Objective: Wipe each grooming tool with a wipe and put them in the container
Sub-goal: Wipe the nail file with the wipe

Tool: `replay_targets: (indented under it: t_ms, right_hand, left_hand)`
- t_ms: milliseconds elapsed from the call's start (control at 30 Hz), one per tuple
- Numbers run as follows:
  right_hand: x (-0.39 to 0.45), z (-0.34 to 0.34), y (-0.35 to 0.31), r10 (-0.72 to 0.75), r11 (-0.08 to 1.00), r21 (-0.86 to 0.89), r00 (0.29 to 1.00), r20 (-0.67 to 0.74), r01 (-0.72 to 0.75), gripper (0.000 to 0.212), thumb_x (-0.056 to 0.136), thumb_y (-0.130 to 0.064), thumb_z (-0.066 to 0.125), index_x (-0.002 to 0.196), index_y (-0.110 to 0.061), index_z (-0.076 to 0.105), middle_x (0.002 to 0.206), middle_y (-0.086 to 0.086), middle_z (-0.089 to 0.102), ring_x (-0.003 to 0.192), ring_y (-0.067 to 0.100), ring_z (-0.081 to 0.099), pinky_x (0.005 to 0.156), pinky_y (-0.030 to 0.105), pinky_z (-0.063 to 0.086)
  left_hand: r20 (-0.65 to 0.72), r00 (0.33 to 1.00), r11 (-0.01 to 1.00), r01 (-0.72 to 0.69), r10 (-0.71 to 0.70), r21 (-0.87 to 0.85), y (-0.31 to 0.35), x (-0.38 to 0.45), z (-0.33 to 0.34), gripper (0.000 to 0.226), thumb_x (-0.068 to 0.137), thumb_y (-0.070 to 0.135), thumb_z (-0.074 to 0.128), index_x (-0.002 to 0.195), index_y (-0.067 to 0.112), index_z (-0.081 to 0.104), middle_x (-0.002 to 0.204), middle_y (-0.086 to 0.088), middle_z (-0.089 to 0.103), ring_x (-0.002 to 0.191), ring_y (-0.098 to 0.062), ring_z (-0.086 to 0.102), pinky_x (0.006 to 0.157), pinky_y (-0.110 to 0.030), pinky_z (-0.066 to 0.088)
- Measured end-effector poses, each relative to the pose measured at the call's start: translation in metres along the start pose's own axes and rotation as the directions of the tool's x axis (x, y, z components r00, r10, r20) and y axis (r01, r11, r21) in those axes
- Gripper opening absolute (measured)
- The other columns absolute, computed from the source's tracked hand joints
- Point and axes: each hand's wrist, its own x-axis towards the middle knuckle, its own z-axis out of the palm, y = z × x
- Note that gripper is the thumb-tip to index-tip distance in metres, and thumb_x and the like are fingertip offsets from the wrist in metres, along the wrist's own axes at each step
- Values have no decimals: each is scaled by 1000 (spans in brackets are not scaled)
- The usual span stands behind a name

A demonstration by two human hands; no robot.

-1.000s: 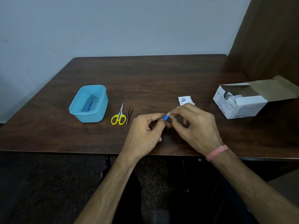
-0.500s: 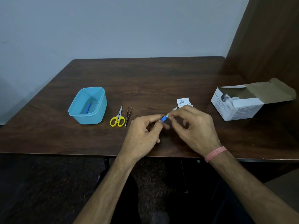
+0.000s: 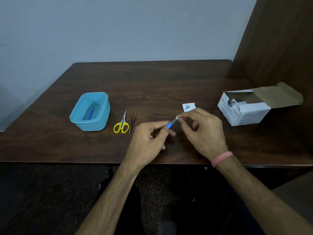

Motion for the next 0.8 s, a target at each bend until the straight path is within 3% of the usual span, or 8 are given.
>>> replay_targets:
  t_ms: [133,233,333,467,667,800]
  right_hand:
    - [-5,1,-2,-126,992,0,989,77,126,13,97,-20,79,108,-27,82,105,-15,74,65,-12,47,63,32,56]
    - [-2,1,-2,-80,996,-46,997,9,81,12,97,-20,80,106,-27,83,100,-15,73,61,-6,47,63,24,50]
    - [2,1,1,51,998,-45,997,-66,-54,8,95,-22,82,100,-28,84,91,-16,70,56,6,50,62,30,51]
    - [5,0,5,158,987,-14,984,-79,-159,4,94,-25,83,95,-28,84,84,-18,66,56,7,56,66,37,56]
    - [3,-1,1,113,994,-3,992,-58,-113,7,94,-23,82,99,-27,85,88,-18,68,56,9,56,64,33,55]
    - [2,0,0,72,997,-16,996,-53,-73,9,94,-22,83,101,-28,84,92,-16,71,56,8,54,63,32,54]
  left_hand:
    - [6,1000,1000,-2,2,11,-2,1,-2,29,113,18,61,121,31,85,98,15,85,54,-7,65,54,-22,51]
    - [1,1000,1000,-5,5,15,-2,3,-1,29,112,17,61,122,28,86,97,15,85,52,-6,64,54,-19,50]
    - [0,1000,1000,-2,2,20,-3,2,1,29,111,16,62,120,29,86,96,15,85,52,-7,63,53,-18,49]
    - [-5,1000,1000,9,-9,10,-2,1,1,29,111,16,62,124,27,85,96,15,85,53,-7,63,54,-17,48]
    - [-11,1000,1000,13,-13,11,-2,1,0,27,114,19,62,130,26,83,98,15,85,53,-6,64,54,-18,49]
    - [0,1000,1000,0,0,14,-1,0,1,27,113,19,62,122,33,84,98,15,85,53,-7,63,54,-20,50]
